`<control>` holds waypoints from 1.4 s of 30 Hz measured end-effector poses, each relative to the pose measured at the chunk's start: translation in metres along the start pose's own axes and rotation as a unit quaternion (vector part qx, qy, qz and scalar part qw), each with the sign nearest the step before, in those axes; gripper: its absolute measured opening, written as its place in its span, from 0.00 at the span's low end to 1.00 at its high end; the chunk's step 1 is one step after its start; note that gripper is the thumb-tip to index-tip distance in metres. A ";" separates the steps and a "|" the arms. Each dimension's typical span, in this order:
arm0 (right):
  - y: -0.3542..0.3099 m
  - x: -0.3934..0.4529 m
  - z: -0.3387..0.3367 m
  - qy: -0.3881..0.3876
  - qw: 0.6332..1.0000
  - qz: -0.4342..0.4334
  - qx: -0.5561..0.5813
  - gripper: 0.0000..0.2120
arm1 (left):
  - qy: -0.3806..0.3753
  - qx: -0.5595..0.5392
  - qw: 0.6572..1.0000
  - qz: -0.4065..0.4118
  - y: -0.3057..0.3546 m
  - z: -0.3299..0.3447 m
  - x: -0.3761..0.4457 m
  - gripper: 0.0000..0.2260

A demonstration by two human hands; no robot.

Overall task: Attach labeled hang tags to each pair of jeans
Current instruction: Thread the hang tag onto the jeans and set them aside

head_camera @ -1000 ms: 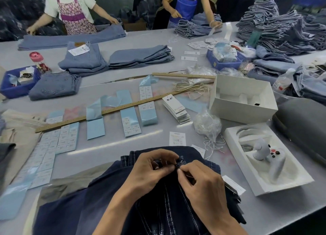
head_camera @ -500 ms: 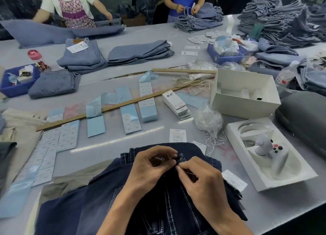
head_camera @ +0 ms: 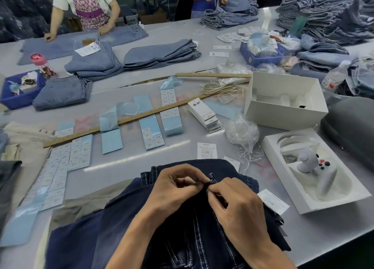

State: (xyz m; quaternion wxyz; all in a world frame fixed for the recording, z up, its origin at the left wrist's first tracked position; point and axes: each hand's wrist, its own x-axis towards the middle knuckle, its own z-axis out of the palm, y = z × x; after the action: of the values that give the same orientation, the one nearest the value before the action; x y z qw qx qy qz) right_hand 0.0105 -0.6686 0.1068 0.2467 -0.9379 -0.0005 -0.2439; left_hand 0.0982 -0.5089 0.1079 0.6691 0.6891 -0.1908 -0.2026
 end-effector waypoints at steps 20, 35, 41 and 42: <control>0.000 0.008 -0.027 0.021 0.999 -0.029 0.009 0.07 | 0.216 -0.090 0.969 0.083 0.013 -0.017 0.004 0.11; 0.013 0.022 -0.025 -0.084 0.990 0.033 0.105 0.06 | 0.140 -0.312 0.932 0.118 0.059 -0.006 0.007 0.11; 0.009 0.028 -0.030 -0.060 0.977 0.076 0.190 0.08 | 0.140 -0.242 0.953 0.115 0.068 0.009 0.005 0.12; 0.009 0.030 -0.035 -0.055 0.968 0.086 0.229 0.07 | 0.136 -0.200 0.963 0.119 0.068 0.012 0.004 0.12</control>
State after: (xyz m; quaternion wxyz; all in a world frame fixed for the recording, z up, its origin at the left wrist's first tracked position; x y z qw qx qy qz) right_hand 0.0223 -0.6958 0.1429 0.4749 -0.8647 0.0110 -0.1635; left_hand 0.0958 -0.5237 0.1758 0.8322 0.5347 -0.1342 -0.0597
